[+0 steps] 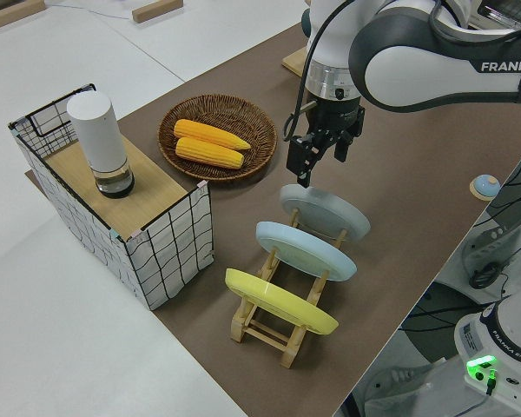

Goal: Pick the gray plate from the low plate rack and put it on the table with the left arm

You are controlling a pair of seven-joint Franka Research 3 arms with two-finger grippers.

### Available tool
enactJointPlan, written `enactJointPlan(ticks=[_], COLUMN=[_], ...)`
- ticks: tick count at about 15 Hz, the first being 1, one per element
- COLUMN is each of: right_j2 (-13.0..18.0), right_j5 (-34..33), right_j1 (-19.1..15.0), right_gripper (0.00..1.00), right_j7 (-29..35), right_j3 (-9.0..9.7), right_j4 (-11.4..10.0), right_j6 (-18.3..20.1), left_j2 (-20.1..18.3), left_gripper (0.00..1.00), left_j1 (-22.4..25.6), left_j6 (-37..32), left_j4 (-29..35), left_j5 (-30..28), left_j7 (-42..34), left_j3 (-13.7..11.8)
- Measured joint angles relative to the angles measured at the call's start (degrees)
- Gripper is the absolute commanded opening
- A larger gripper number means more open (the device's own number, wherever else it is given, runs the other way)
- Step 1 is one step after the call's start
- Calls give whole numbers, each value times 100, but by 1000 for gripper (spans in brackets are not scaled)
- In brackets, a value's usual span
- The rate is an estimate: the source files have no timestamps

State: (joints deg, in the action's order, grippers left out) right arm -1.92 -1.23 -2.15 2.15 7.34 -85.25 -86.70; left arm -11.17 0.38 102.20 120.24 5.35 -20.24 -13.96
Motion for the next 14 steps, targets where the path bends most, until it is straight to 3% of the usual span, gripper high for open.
enactJointPlan(ticks=[9,11,12,13,14], right_j2=[0,0,0,0,0], right_j5=[0,0,0,0,0], right_j1=[0,0,0,0,0], right_gripper=[983,983,983,983,983], right_j7=[0,0,0,0,0], right_j3=[0,0,0,0,0], right_j4=[0,0,0,0,0], right_j6=[0,0,0,0,0], left_j2=[-6,-7,-7,-7,-7], left_gripper=[989,950,848,673,427], left_j1=[-1,-1,-1,-1,-1], left_j6=[909,1033,1068,1084,1085], left_j4=[797,883,905,921,925], left_j5=[178,240,245,247,249], left_j7=[385,408,412,416,417], left_j3=[1,1,1,1,1])
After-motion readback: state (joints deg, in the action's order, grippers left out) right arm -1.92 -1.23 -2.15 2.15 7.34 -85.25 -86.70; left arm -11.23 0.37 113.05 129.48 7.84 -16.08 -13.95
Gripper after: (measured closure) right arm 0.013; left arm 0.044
